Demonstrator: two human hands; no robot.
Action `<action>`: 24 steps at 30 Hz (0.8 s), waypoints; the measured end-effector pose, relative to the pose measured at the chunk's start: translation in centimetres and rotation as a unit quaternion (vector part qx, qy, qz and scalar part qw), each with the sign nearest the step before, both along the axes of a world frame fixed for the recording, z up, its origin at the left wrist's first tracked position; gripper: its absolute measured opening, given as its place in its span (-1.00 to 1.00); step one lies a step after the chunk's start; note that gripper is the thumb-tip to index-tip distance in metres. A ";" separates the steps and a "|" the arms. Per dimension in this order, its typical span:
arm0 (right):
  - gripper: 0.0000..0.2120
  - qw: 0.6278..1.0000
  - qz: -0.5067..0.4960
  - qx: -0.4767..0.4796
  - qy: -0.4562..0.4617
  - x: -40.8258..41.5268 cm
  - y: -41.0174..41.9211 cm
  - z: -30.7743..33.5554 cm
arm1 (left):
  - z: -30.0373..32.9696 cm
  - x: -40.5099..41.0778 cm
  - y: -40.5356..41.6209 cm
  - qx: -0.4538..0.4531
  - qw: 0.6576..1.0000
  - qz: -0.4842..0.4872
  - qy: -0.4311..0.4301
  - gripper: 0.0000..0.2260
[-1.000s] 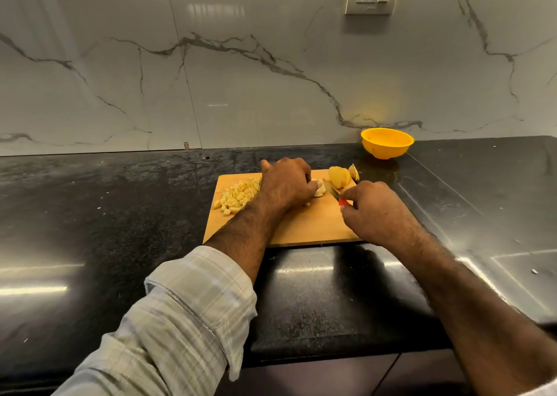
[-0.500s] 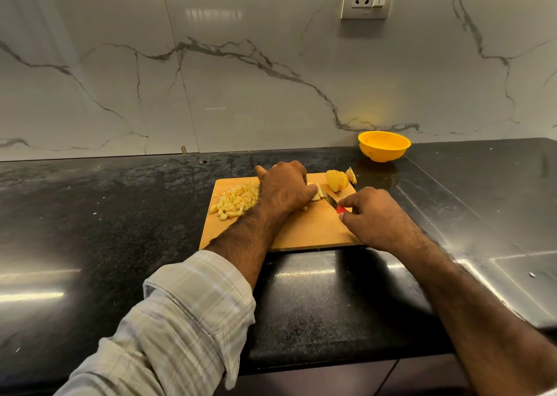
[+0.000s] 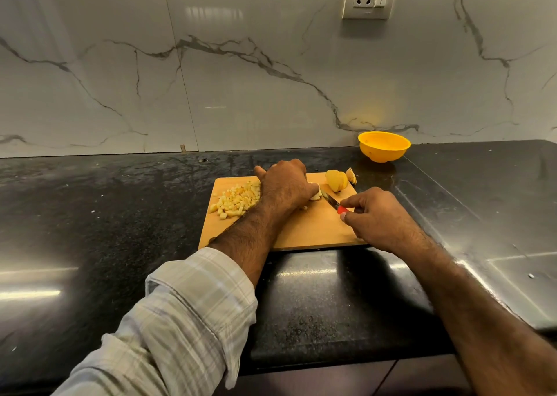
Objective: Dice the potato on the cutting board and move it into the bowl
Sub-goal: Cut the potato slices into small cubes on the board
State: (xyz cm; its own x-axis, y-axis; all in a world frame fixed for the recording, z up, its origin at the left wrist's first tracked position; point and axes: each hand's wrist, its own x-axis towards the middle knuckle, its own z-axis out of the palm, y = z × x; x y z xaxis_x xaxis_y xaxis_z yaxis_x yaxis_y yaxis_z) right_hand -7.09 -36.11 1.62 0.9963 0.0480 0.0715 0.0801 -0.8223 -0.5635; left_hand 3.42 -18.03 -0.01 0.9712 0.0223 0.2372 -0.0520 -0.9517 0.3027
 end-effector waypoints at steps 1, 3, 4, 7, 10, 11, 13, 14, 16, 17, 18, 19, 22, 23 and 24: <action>-0.65 1.000 0.001 0.002 -0.002 -0.1 0.0 0.0 | 0.0 0.0 0.0 -0.001 1.000 0.000 0.001 -0.72; -0.66 1.000 0.002 0.003 -0.004 -0.1 0.1 0.1 | 0.1 0.1 0.1 -0.005 1.000 -0.004 0.002 -0.74; -0.66 1.000 0.002 0.003 -0.006 -0.2 0.2 0.1 | 0.0 0.2 0.2 -0.010 1.000 -0.007 0.003 -0.75; -0.67 1.000 0.003 0.011 -0.012 -0.2 0.2 0.1 | -0.1 0.6 0.4 -0.032 0.999 -0.005 0.004 -0.76; -0.67 1.000 0.006 0.018 -0.004 0.1 0.3 0.1 | -0.1 0.8 0.5 -0.043 0.999 0.000 0.006 -0.74; -0.67 1.000 0.004 0.020 0.001 0.2 0.3 0.1 | 0.0 0.8 0.5 -0.044 0.999 -0.001 0.009 -0.74; -0.68 1.000 -0.003 0.030 0.002 0.1 0.2 0.1 | 0.0 0.8 0.6 -0.044 0.999 -0.004 0.014 -0.76; -0.69 0.999 -0.007 0.038 -0.005 0.1 0.1 0.1 | 0.1 0.8 0.7 -0.043 0.999 -0.005 0.015 -0.76; -0.70 0.998 -0.016 0.052 -0.015 -0.1 0.0 0.1 | 0.1 0.7 0.9 -0.039 0.999 -0.006 0.011 -0.77; -0.70 0.998 -0.021 0.055 -0.018 -0.1 -0.1 0.1 | 0.1 0.7 0.9 -0.036 0.999 -0.007 0.009 -0.77; -0.69 0.998 -0.026 0.057 -0.021 -0.1 -0.2 0.0 | 0.0 0.6 0.8 -0.031 0.999 -0.009 0.006 -0.76; -0.68 0.998 -0.030 0.058 -0.023 -0.2 -0.2 -0.1 | 0.1 0.5 0.7 -0.026 1.000 -0.012 0.004 -0.75; -0.68 0.997 -0.040 0.056 -0.030 -0.2 -0.4 -0.2 | 0.2 0.2 0.5 -0.007 0.999 -0.032 -0.004 -0.74; -0.68 0.997 -0.046 0.056 -0.034 -0.3 -0.5 -0.2 | 0.2 0.2 0.5 -0.004 0.999 -0.042 -0.008 -0.75; -0.67 0.996 -0.053 0.056 -0.040 -0.4 -0.5 -0.2 | 0.2 0.2 0.5 -0.002 0.999 -0.050 -0.011 -0.75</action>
